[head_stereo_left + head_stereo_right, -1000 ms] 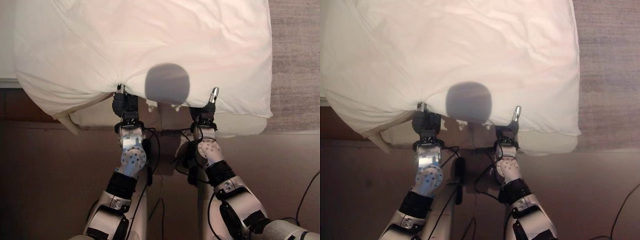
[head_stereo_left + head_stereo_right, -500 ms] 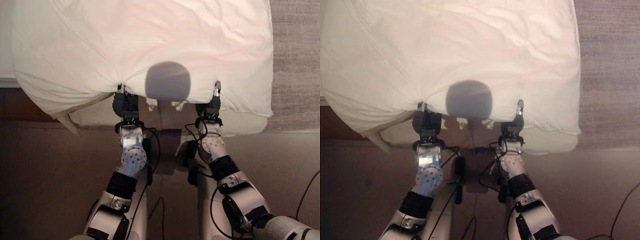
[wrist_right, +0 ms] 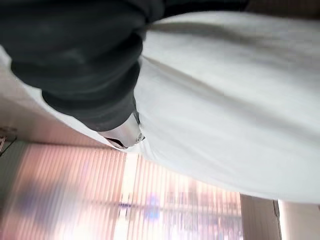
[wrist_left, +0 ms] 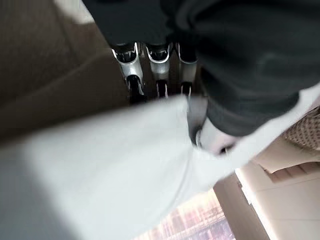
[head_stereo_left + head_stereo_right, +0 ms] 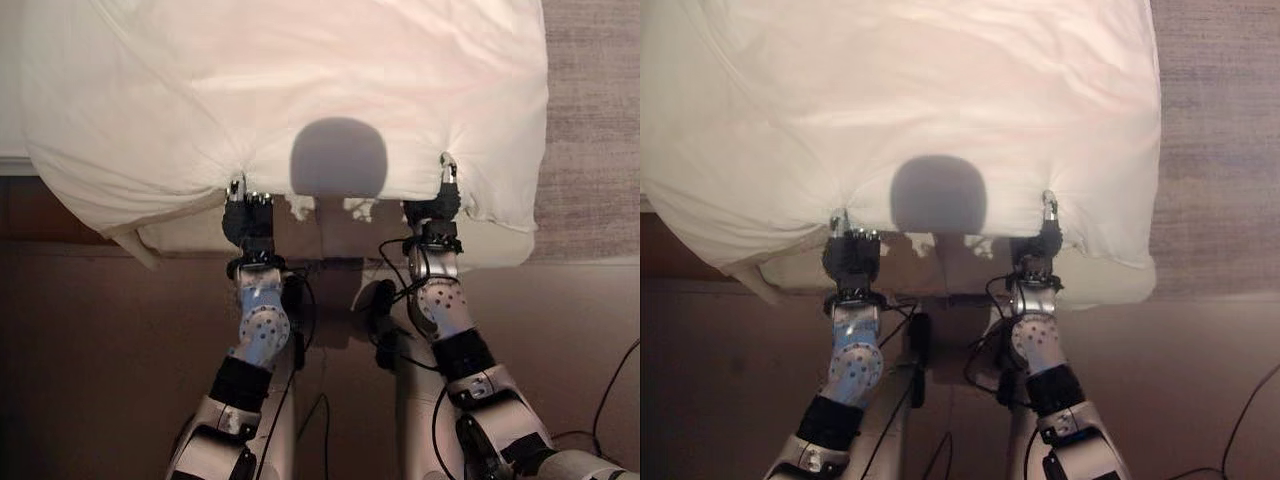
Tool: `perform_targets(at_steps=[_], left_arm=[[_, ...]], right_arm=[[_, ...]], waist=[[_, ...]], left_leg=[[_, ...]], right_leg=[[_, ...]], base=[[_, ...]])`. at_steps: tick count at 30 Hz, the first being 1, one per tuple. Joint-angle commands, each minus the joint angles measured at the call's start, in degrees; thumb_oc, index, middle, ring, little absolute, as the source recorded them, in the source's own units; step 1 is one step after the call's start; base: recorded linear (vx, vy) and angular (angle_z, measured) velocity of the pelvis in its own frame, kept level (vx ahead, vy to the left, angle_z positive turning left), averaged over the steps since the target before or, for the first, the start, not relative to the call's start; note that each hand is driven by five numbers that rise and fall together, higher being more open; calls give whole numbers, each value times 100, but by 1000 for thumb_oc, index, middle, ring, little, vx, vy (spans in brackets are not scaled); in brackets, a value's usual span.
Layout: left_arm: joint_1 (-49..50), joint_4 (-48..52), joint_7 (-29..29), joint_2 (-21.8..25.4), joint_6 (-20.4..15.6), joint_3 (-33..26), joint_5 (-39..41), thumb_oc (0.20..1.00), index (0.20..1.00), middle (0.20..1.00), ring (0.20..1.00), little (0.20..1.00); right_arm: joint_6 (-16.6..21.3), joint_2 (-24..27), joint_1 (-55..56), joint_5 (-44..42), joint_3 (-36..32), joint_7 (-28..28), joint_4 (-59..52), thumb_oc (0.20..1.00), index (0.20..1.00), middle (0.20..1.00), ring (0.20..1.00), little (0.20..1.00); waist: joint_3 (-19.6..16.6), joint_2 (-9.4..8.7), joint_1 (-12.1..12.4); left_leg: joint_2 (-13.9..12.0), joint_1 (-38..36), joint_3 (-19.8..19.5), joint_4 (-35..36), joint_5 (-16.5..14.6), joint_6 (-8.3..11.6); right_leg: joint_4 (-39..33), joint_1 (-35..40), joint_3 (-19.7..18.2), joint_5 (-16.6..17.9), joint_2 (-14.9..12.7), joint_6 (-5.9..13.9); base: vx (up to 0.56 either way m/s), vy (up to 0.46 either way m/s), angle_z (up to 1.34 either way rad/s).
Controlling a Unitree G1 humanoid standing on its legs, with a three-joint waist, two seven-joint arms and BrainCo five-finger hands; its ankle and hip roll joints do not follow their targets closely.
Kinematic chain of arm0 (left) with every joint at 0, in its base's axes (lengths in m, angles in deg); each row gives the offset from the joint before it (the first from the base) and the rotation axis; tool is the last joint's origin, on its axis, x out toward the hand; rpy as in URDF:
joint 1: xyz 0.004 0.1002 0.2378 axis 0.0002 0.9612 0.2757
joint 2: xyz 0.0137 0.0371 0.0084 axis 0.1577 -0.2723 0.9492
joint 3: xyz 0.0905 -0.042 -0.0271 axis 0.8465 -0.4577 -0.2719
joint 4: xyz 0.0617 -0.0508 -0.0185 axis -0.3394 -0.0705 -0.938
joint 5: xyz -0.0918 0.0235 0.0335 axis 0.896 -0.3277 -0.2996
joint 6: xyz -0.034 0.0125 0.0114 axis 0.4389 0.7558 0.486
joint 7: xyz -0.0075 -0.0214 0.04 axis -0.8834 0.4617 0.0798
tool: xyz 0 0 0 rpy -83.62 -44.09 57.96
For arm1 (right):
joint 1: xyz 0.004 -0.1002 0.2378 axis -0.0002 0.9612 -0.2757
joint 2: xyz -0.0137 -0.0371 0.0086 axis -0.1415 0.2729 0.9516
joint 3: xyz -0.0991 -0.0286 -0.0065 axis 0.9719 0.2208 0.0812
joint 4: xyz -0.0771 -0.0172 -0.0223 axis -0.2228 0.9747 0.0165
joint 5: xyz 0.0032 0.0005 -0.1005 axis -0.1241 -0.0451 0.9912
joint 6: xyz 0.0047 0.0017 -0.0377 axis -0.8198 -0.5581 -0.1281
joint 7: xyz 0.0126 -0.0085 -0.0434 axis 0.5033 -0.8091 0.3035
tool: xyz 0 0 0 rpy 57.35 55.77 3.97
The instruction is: Make the bed
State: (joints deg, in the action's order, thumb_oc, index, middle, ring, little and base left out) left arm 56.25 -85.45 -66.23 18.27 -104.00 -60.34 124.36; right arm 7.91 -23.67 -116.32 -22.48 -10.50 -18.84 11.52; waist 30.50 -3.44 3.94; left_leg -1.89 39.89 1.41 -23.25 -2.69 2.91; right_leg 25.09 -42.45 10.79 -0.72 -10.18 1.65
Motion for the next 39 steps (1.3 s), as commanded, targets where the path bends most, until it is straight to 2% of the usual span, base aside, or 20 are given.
perform_targets(at_steps=[1, 6, 14, 25, 32, 35, 39], left_arm=[[116, 107, -435, 242, -103, -664, 264, 1000, 1000, 1000, 1000, 1000], [48, -395, -732, 198, 103, -567, 563, 1000, 1000, 1000, 1000, 1000], [-488, -826, -767, 205, 23, -536, 766, 1000, 1000, 1000, 1000, 1000], [-863, -1488, -679, 215, -3, -656, 968, 1000, 1000, 1000, 1000, 1000], [-503, -1288, -324, 76, 119, -449, 847, 1000, 1000, 1000, 1000, 1000], [-76, -825, 162, 45, 4, -328, 656, 1000, 1000, 1000, 1000, 1000], [369, -438, 529, 133, 140, -251, 393, 1000, 1000, 1000, 1000, 1000]], right_arm=[[605, 508, 431, 366, -354, 623, -1316, 200, 200, 200, 200, 200], [539, 449, 586, 372, 11, 955, -1911, 200, 200, 200, 200, 200], [486, 460, 664, 359, 501, 1053, -2419, 200, 200, 200, 200, 200], [471, 536, 699, 263, 661, 1023, -2542, 200, 200, 200, 200, 200], [401, 652, 817, 274, 666, 966, -2730, 200, 200, 200, 200, 200], [393, 742, 817, 253, 618, 837, -2780, 200, 200, 200, 200, 200], [329, 855, 832, 219, 542, 717, -2819, 200, 200, 200, 200, 200]], waist=[[-556, 157, -117], [-568, 63, -187], [-655, -66, -324], [-704, -164, -411], [-654, -122, -408], [-552, -54, -359], [-448, 33, -308]], left_leg=[[304, 187, 65, 312, 97, -311], [268, 197, 120, 294, 105, -306], [231, 232, 190, 199, 65, -291], [202, 221, 249, 147, 32, -269], [222, 171, 235, 178, 42, -285], [248, 137, 207, 195, 64, -292], [272, 96, 184, 234, 96, -301]], right_leg=[[-128, 2, 70, -129, 171, 461], [-100, -25, 17, -131, 195, 456], [-54, -53, -36, -116, 211, 461], [-18, -60, -79, -101, 229, 472], [-71, 18, -49, -98, 220, 467], [-90, 74, -22, -88, 209, 464], [-115, 119, 4, -71, 190, 465]], base=[[0, 0, 0], [0, 0, 0], [0, 0, 0], [2, 1, -1], [4, 2, -5], [0, 0, 0], [0, 0, 0]])
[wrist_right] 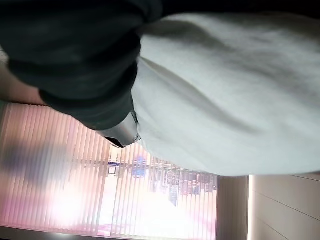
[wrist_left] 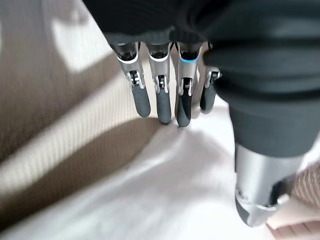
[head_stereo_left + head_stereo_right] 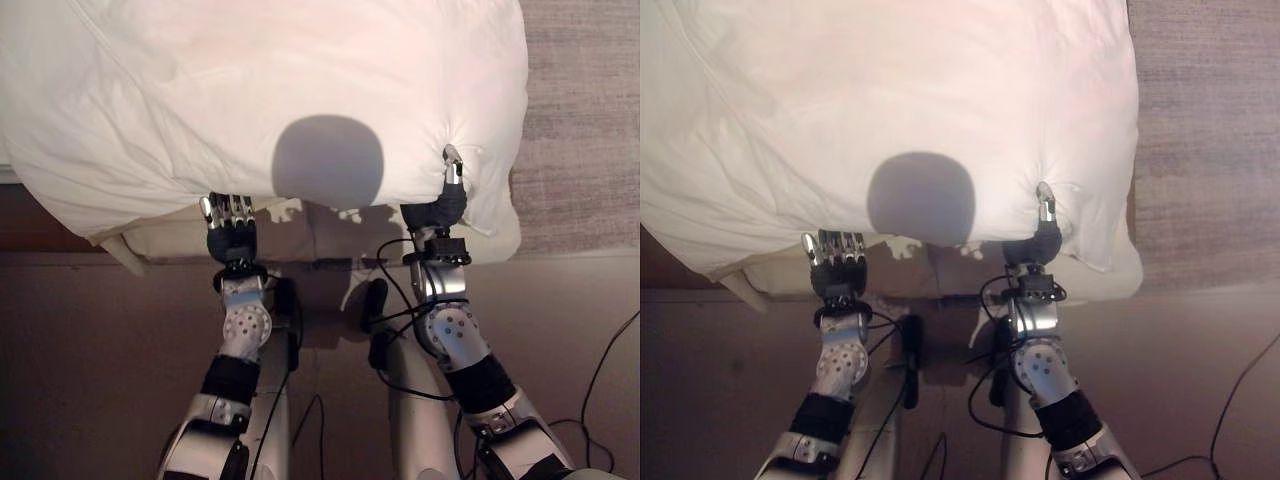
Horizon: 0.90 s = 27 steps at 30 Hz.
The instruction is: Make the bed
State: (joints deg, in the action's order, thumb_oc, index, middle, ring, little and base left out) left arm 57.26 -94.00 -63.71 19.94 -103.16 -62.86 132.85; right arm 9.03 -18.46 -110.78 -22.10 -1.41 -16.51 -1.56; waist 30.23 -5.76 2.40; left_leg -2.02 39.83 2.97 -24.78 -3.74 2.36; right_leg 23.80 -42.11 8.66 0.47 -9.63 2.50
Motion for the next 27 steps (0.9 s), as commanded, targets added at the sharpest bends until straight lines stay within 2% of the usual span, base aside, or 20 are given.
perform_targets(at_steps=[1, 5, 12, 20, 22, 27], left_arm=[[344, 499, 317, -32, 55, 14, -471, 1000, 1000, 1000, 1000, 1000], [675, 587, 383, 3, 219, 108, -460, 1000, 1000, 1000, 1000, 1000], [504, 183, 620, -64, 288, 271, -271, 1000, 1000, 1000, 1000, 1000], [-285, -317, 850, -124, 250, 250, -269, 1000, 1000, 1000, 1000, 1000], [-663, -504, 1066, -140, 86, 147, -233, 1000, 1000, 1000, 1000, 1000], [-1135, -747, 1219, -71, 23, -37, -223, 1000, 1000, 1000, 1000, 1000]], right_arm=[[213, 335, 277, 192, -371, 463, -1524, 200, 200, 200, 200, 200], [164, 374, 263, 241, -387, 371, -1595, 200, 200, 200, 200, 200], [162, 375, 167, 269, -257, 261, -1601, 200, 200, 200, 200, 200], [175, 316, 127, 282, -62, 116, -1550, 200, 200, 200, 200, 200], [180, 294, 91, 286, -10, 44, -1535, 200, 200, 200, 200, 200], [190, 303, 90, 319, 44, -58, -1517, 200, 200, 200, 200, 200]], waist=[[-406, 285, -144], [-347, 336, -111], [-292, 341, -160], [-327, 297, -270], [-350, 285, -311], [-388, 279, -377]], left_leg=[[291, 99, 22, 395, 208, -247], [299, 48, 15, 414, 217, -260], [277, -8, 39, 397, 218, -247], [248, -47, 97, 421, 212, -225], [238, -42, 119, 397, 203, -221], [220, -28, 164, 362, 183, -213]], right_leg=[[13, 94, 222, -193, 135, 379], [-3, 153, 227, -201, 128, 370], [1, 208, 218, -205, 118, 363], [-8, 209, 132, -208, 158, 364], [19, 199, 116, -211, 165, 359], [44, 178, 80, -223, 167, 356]], base=[[0, 0, 0], [0, 0, 0], [0, 0, 0], [0, 0, 0], [0, 0, 0], [1, 3, -1]])
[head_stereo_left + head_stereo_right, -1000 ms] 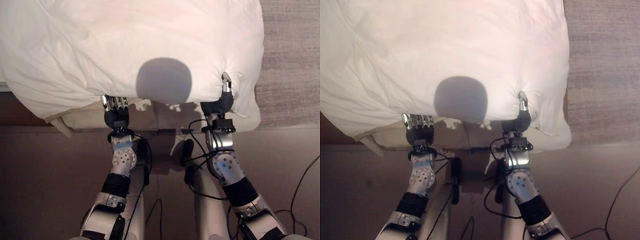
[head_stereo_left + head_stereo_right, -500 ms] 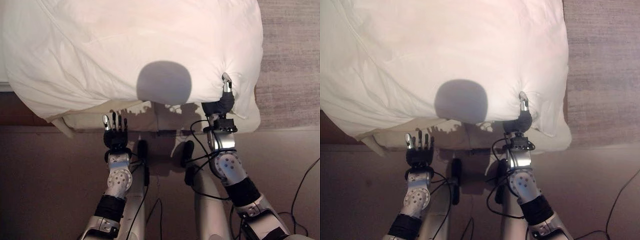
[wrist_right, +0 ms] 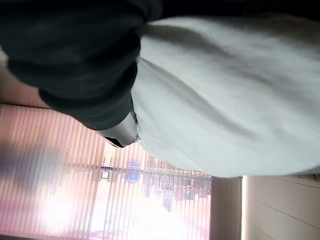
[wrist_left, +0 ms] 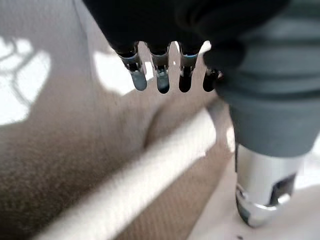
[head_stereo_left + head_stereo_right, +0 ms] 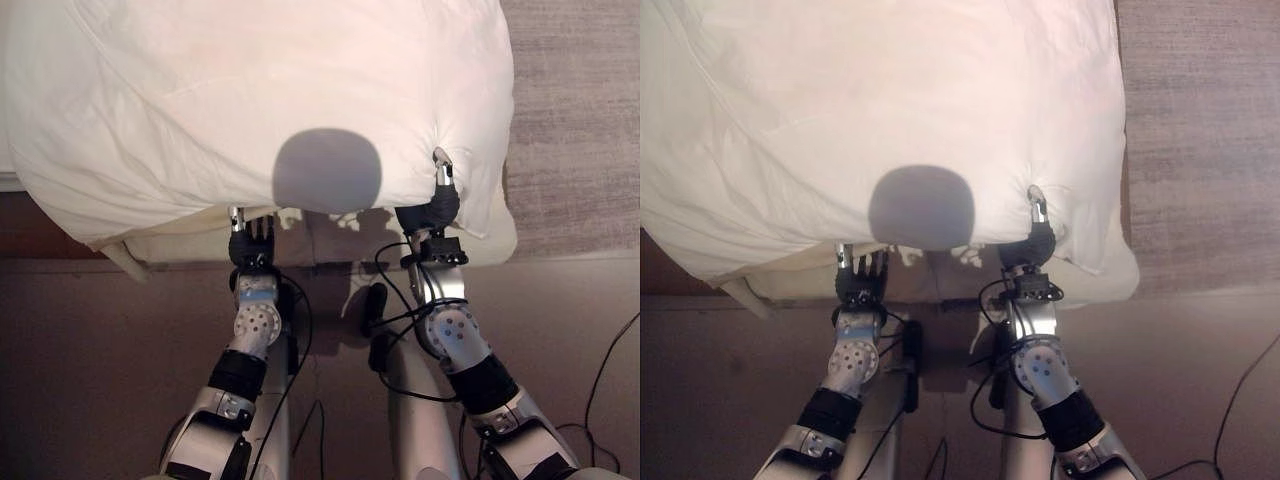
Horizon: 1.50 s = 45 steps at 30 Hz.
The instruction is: Make the bed
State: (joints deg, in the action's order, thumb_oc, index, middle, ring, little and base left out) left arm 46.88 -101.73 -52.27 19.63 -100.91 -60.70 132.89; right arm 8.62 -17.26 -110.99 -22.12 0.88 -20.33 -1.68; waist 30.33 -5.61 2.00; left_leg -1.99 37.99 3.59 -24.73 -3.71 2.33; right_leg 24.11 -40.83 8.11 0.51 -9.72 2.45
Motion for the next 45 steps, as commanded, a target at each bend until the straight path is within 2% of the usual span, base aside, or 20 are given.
perform_targets(at_steps=[1, 4, 8, 13, 21, 22, 26, 31, 34, 42, 45], left_arm=[[-176, 64, 31, -13, -225, -268, -235, 1000, 1000, 1000, 1000, 1000], [-230, 220, -195, 32, -264, -315, -290, 1000, 1000, 1000, 1000, 1000], [-18, 910, -1334, -7, -294, -433, -132, 1000, 1000, 1000, 1000, 1000], [322, 1382, -2699, -94, 36, -393, 105, 1000, 1000, 1000, 1000, 1000], [809, 1442, -3523, -97, 463, -400, 183, 1000, 1000, 1000, 1000, 1000], [914, 1386, -3739, -96, 638, -370, 205, 1000, 1000, 1000, 1000, 1000], [1008, 1336, -3937, -91, 765, -343, 203, 1000, 1000, 1000, 1000, 1000], [1142, 1273, -4484, -137, 1137, -267, 200, 1000, 1000, 1000, 1000, 1000], [1136, 1269, -4689, -152, 1253, -234, 194, 1000, 1000, 1000, 1000, 1000], [1016, 1308, -4940, -144, 1257, -269, 134, 1000, 1000, 1000, 1000, 1000], [987, 1355, -5150, -117, 1421, -239, 20, 1000, 1000, 1000, 1000, 1000]], right_arm=[[231, 180, 117, 336, -164, 317, -1508, 200, 200, 200, 200, 200], [231, 173, 144, 327, -140, 351, -1484, 200, 200, 200, 200, 200], [226, -21, 304, 357, -161, 537, -1465, 200, 200, 200, 200, 200], [238, -253, 376, 348, -206, 923, -1458, 200, 200, 200, 200, 200], [269, -325, 454, 362, -343, 1172, -1528, 200, 200, 200, 200, 200], [273, -305, 478, 378, -381, 1218, -1539, 200, 200, 200, 200, 200], [281, -322, 510, 374, -403, 1264, -1558, 200, 200, 200, 200, 200], [274, -370, 554, 346, -433, 1358, -1539, 200, 200, 200, 200, 200], [290, -390, 544, 330, -443, 1396, -1547, 200, 200, 200, 200, 200], [303, -444, 570, 302, -450, 1458, -1507, 200, 200, 200, 200, 200], [293, -460, 565, 298, -478, 1518, -1483, 200, 200, 200, 200, 200]], waist=[[-403, 255, -355], [-404, 228, -369], [-494, 132, -326], [-563, 43, -257], [-594, 16, -168], [-590, 21, -152], [-596, 18, -142], [-602, 11, -107], [-614, 9, -105], [-628, -1, -96], [-645, 10, -99]], left_leg=[[208, 158, 107, 358, 180, -209], [206, 199, 121, 322, 189, -181], [175, 220, 133, 329, 168, -177], [169, 240, 129, 327, 145, -189], [196, 247, 91, 324, 125, -220], [204, 245, 93, 326, 130, -224], [214, 247, 83, 325, 131, -229], [219, 271, 65, 293, 122, -247], [229, 262, 70, 299, 113, -256], [241, 241, 63, 338, 144, -245], [243, 258, 49, 318, 139, -250]], right_leg=[[20, 42, 126, -226, 181, 363], [20, 15, 106, -207, 183, 361], [7, -33, 99, -217, 210, 355], [26, -77, 73, -236, 249, 340], [42, -92, 69, -245, 275, 335], [45, -94, 76, -245, 272, 335], [39, -90, 91, -243, 269, 332], [50, -97, 82, -244, 278, 331], [52, -102, 73, -232, 285, 336], [12, -78, 73, -214, 297, 340], [30, -87, 61, -220, 302, 330]], base=[[0, 0, 0], [0, 0, 0], [0, 0, 0], [3, -4, -1], [0, 0, 0], [0, 0, 0], [0, 0, 0], [0, 0, 0], [0, 0, 0], [0, 0, 0], [0, 0, 0]])
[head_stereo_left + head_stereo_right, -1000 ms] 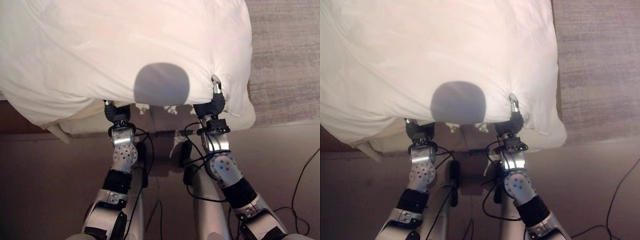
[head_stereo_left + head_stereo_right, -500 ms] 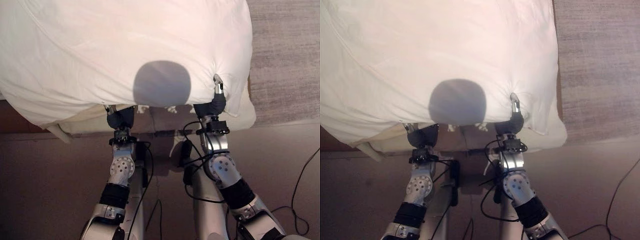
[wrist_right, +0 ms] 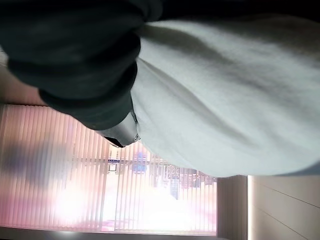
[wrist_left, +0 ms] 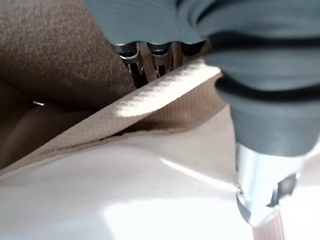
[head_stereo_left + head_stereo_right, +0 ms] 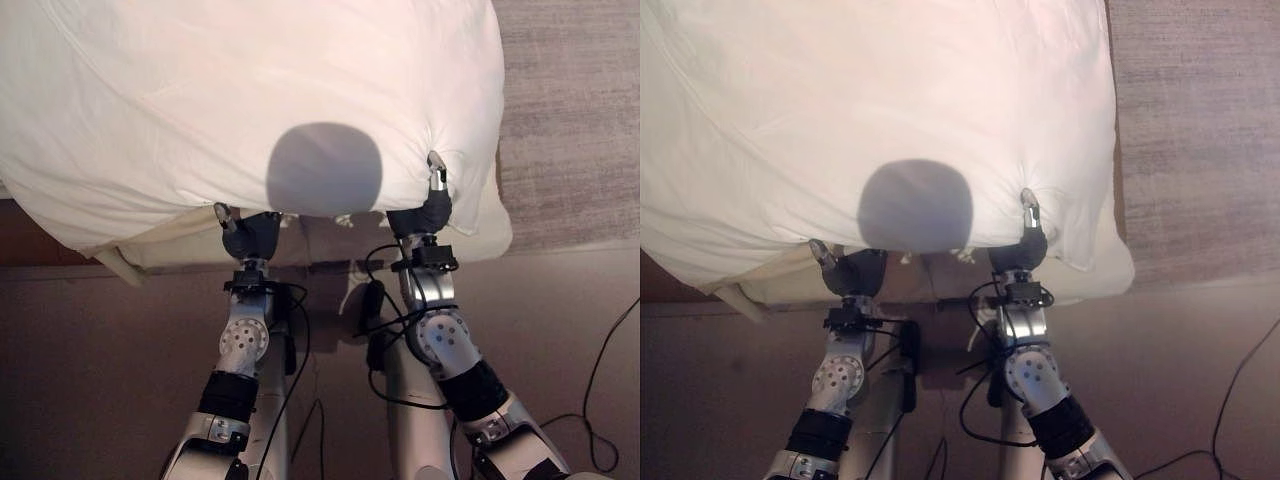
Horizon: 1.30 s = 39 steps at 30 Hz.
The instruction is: Make the bed
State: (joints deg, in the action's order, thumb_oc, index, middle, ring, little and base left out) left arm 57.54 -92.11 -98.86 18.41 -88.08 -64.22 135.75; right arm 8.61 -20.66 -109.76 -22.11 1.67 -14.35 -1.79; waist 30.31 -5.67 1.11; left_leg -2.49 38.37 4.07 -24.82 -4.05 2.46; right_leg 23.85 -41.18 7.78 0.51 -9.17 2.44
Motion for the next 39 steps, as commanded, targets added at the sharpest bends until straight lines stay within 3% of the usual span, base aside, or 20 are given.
perform_targets(at_steps=[1, 2, 6, 16, 19, 21, 24, 25, 26, 27, 28, 39], left_arm=[[-79, 391, -492, 6, 138, 113, -266, 1000, 1000, 1000, 1000, 1000], [-84, 370, -730, 42, 370, 150, -374, 1000, 1000, 1000, 1000, 1000], [-31, 461, -912, 60, 446, 151, -397, 1000, 1000, 1000, 1000, 1000], [-29, 569, -826, 109, 186, -82, -426, 1000, 1000, 1000, 1000, 1000], [-80, 428, -248, 252, -298, -281, -401, 1000, 1000, 1000, 1000, 1000], [-83, 431, -243, 252, -299, -281, -404, 1000, 1000, 1000, 1000, 1000], [-189, 334, 255, 359, -603, -395, -422, 1000, 1000, 1000, 1000, 1000], [-267, 278, 579, 414, -818, -465, -431, 1000, 1000, 1000, 1000, 1000], [-463, 168, 1381, 543, -1211, -467, -559, 1000, 1000, 1000, 1000, 1000], [-470, 177, 1404, 541, -1213, -467, -575, 1000, 1000, 1000, 1000, 1000], [-692, 38, 2088, 672, -1466, -525, -665, 1000, 1000, 1000, 1000, 1000], [-1003, -129, 3861, 953, -2251, -1248, -1119, 1000, 1000, 1000, 1000, 1000]], right_arm=[[294, -120, 443, 298, -557, 919, -1471, 200, 200, 200, 200, 200], [247, -140, 456, 293, -571, 953, -1459, 200, 200, 200, 200, 200], [247, -132, 482, 264, -567, 1001, -1491, 200, 200, 200, 200, 200], [234, -104, 531, 316, -580, 959, -1494, 200, 200, 200, 200, 200], [289, -29, 464, 402, -620, 817, -1485, 200, 200, 200, 200, 200], [289, -30, 462, 405, -620, 813, -1486, 200, 200, 200, 200, 200], [290, 10, 401, 426, -599, 670, -1454, 200, 200, 200, 200, 200], [303, 38, 374, 439, -572, 603, -1444, 200, 200, 200, 200, 200], [305, 94, 308, 434, -521, 418, -1436, 200, 200, 200, 200, 200], [305, 94, 302, 438, -523, 413, -1437, 200, 200, 200, 200, 200], [284, 137, 265, 369, -493, 265, -1398, 200, 200, 200, 200, 200], [223, 309, 543, 287, -530, -201, -1344, 200, 200, 200, 200, 200]], waist=[[-645, 17, -9], [-657, 30, -7], [-665, 35, -3], [-648, 30, 24], [-637, 44, 26], [-635, 44, 25], [-631, 75, 12], [-633, 90, 6], [-622, 120, -16], [-614, 121, -17], [-608, 146, -32], [-586, 239, -67]], left_leg=[[293, 221, 0, 326, 174, -263], [291, 230, -5, 316, 177, -258], [294, 225, -1, 320, 171, -273], [297, 229, -12, 303, 178, -260], [304, 251, -22, 287, 190, -249], [304, 252, -23, 286, 189, -249], [298, 240, -17, 284, 183, -251], [287, 233, -7, 290, 186, -244], [285, 224, 7, 290, 193, -236], [285, 221, 6, 291, 194, -236], [275, 214, 20, 296, 210, -216], [254, 205, 11, 294, 227, -186]], right_leg=[[55, -53, 94, -220, 247, 331], [70, -61, 90, -230, 249, 326], [89, -71, 90, -229, 244, 332], [85, -65, 103, -216, 239, 329], [87, -71, 122, -211, 226, 324], [88, -72, 123, -211, 225, 323], [89, -58, 126, -224, 217, 323], [88, -58, 121, -225, 215, 323], [88, -44, 136, -215, 209, 323], [87, -41, 137, -215, 209, 323], [86, -33, 155, -210, 196, 334], [106, -10, 162, -234, 159, 342]], base=[[0, 0, 0], [0, 0, 0], [0, 0, 0], [0, 0, 0], [0, 0, 0], [0, 0, 0], [0, 0, 0], [0, 0, 0], [0, 0, 0], [0, 0, 0], [0, 0, 0], [0, 0, 0]])
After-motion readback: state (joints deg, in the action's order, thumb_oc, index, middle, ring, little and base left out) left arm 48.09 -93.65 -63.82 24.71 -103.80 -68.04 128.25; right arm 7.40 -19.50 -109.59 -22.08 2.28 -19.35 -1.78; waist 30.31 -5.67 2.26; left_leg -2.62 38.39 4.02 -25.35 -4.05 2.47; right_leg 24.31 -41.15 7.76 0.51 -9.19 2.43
